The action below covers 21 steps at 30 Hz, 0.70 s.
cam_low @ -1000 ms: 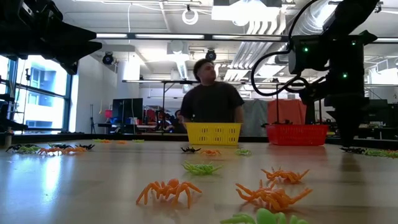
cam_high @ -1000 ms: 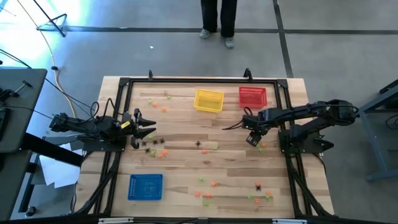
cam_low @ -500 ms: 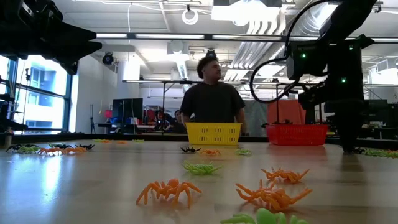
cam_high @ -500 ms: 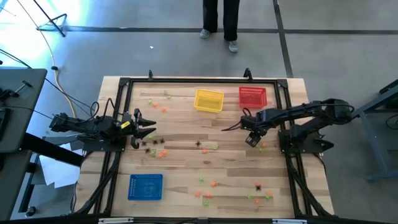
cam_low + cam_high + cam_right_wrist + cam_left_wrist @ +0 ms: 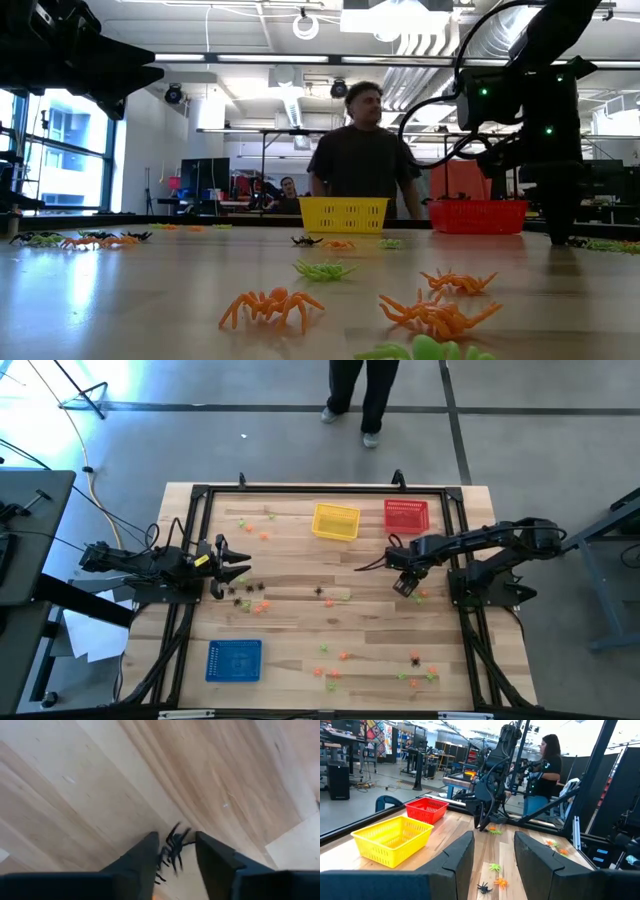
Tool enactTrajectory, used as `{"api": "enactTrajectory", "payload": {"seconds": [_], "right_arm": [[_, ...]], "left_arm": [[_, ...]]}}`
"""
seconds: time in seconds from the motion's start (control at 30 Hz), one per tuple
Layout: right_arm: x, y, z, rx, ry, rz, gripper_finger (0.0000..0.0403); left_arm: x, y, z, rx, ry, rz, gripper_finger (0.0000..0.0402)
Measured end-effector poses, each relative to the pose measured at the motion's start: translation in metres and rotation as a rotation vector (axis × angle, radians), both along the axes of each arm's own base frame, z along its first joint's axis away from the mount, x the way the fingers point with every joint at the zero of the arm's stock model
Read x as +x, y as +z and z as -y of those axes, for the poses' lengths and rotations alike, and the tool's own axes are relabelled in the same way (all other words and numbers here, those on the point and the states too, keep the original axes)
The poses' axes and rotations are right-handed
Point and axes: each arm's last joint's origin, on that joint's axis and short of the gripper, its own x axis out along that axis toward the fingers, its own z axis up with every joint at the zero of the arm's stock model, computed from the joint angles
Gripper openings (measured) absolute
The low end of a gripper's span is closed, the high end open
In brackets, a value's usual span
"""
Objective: Sort Halloween decoration
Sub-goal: Put the black spider toy into the red bin
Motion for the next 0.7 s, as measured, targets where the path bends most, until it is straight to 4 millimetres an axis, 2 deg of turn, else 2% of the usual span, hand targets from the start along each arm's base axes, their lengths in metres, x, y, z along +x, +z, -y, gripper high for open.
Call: {"api": "enactTrajectory", "payload": {"seconds": [0.23,0.7], "right_arm": [[0.0001,-0.0007,0.0001,-0.004,-0.012,0.002,0.0013],[0.0,0.0019,0.0004,-0.011,-0.012,-0.022,0.0005]], "left_arm": [[0.0,0.0,0.0,0.0,0.0,0.0,0.0129],[0.0,0.0,0.0,0.0,0.001,0.0,0.0129]]}}
